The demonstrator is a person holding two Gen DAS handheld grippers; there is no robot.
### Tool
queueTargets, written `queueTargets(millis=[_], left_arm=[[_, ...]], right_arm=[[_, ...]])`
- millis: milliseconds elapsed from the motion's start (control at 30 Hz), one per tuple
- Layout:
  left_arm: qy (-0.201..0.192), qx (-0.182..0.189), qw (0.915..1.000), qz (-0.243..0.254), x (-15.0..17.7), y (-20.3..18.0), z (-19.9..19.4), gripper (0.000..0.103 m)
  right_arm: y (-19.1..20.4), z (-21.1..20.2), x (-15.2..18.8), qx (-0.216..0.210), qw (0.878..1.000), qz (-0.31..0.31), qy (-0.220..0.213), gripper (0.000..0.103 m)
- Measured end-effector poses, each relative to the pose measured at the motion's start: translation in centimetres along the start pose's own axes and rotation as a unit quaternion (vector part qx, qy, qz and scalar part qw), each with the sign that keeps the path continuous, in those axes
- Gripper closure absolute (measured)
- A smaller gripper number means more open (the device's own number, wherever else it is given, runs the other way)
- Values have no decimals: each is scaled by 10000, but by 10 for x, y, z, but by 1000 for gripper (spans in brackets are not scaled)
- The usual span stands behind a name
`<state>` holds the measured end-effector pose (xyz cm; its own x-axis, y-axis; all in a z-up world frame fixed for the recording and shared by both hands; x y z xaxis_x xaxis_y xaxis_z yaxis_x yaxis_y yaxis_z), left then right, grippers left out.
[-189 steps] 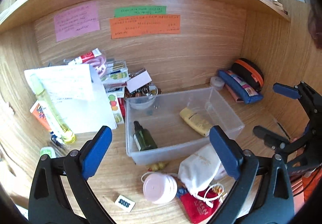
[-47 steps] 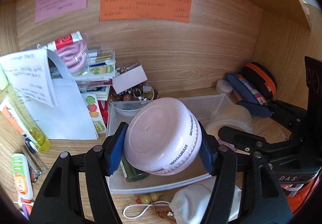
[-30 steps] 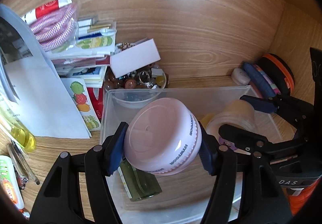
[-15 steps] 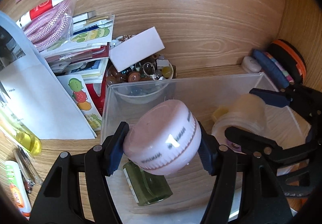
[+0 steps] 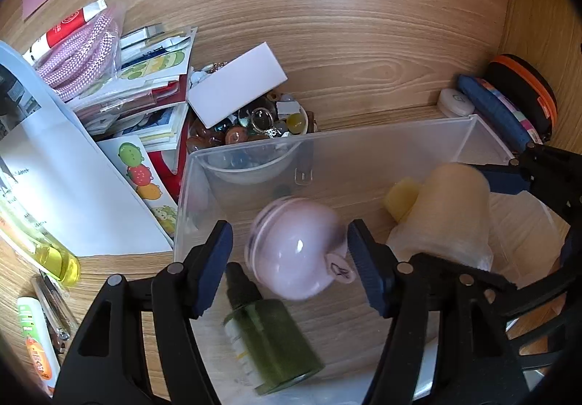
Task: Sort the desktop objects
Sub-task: 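Open both tools to release the pink container and tape roll into the box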
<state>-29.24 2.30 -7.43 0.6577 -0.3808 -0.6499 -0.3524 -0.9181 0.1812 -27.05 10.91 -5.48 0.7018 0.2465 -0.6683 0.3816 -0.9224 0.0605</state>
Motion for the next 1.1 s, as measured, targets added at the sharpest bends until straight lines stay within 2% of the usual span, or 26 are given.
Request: queueTargets(millis=[233,333,533,633,1100], left_arm=[[-33,-11,10000,-57,1,3,-3,34],[-53,102,9999,-126,2,3,-6,32],[-240,166,9993,-233,2,8,-19,25],[-326,229,9987,-319,2,11,-25,24],[-597,77,9974,-407,0,15,-65,24]], right_arm=[[2,-1,0,-9,10000,-24,-16,36],[2,-2,0,-2,10000,-69,-37,35],[2,-13,-4,4,9998,-133,-166,24],[4,-22,-6,-13,9996,-146,-223,23],[10,-70,-2,241,9983,-144,-511,22]])
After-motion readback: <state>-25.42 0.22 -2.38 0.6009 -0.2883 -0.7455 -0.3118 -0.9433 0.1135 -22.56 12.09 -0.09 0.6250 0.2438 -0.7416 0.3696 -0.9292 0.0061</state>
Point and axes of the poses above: each gripper's, at about its wrist camera, not at the fingertips, and z roughly the way its jaws point, y to its left, x to its underside, the point moved 7 cm from there along z, roughly the way its jaws point, and after that the axes turned 12 degrees about z, right-handed, at the moved point
